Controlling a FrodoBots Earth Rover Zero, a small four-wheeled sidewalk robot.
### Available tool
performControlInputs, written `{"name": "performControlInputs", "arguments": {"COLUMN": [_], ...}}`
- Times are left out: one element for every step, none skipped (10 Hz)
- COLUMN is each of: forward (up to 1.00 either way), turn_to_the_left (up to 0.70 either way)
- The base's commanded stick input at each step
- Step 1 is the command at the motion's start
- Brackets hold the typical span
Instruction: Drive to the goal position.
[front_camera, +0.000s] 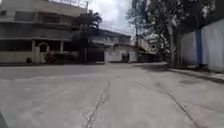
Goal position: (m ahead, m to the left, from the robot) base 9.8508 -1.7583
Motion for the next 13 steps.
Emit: {"name": "performControlInputs", "arguments": {"forward": [1.0,1.0,1.0,1.0,1.0,1.0,1.0,1.0,1.0,1.0,1.0,1.0,1.0], "turn_to_the_left": [0.0,0.0,0.0,0.0,0.0,0.0,0.0,0.0,0.0,0.0,0.0,0.0,0.0]}}
